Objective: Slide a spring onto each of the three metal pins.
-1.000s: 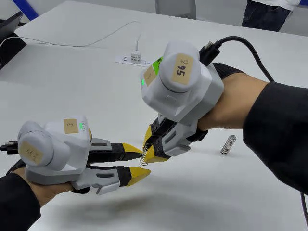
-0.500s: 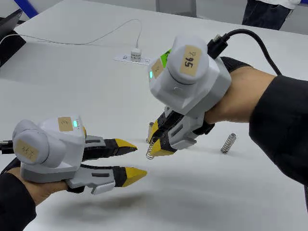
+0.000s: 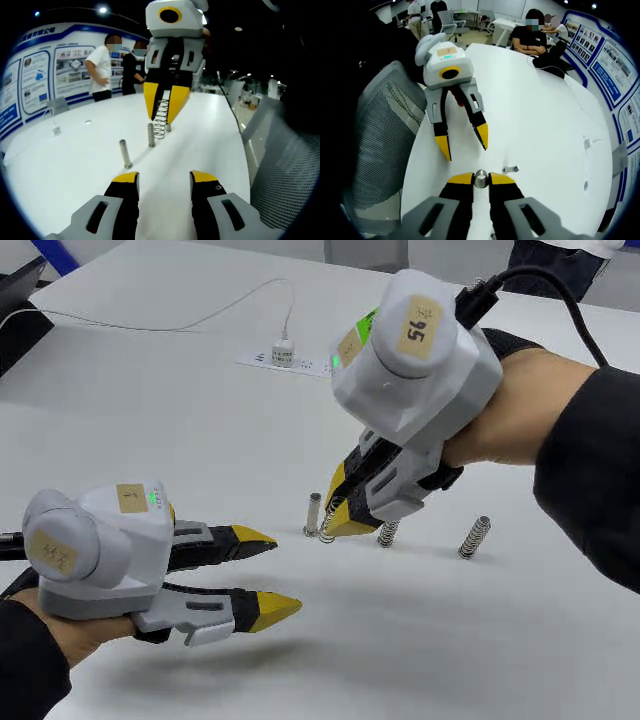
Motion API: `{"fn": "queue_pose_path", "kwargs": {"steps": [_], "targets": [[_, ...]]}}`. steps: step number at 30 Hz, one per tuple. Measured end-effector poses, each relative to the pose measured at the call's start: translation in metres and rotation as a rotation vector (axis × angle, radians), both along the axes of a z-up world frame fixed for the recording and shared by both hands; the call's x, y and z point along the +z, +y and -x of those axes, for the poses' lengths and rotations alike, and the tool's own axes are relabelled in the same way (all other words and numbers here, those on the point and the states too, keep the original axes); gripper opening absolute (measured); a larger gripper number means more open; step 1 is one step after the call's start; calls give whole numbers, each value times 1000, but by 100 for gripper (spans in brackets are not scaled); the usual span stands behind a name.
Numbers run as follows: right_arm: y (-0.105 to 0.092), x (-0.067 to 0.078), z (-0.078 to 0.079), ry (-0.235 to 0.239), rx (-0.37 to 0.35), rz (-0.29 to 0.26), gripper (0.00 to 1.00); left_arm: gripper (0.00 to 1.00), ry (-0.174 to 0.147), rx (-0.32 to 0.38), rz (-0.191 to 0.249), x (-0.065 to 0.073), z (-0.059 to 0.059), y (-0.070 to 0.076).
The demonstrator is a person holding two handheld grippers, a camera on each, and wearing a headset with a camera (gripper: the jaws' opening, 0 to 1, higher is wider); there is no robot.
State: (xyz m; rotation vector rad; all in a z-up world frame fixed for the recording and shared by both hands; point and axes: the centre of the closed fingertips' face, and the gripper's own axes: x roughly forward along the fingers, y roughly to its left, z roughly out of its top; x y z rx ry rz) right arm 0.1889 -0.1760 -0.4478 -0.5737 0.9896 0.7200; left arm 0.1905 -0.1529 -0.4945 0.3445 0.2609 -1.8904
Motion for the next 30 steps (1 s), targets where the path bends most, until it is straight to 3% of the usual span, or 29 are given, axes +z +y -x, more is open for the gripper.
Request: {"fn": "queue_pose_path", "kwargs": {"steps": [22, 30], "targets": [[-22, 13, -22, -24, -35, 24, 12, 46, 5, 4, -4, 0, 0, -1], [-27, 10, -33, -21, -38, 25, 12, 46, 9, 6, -7, -1, -1, -1]]}}
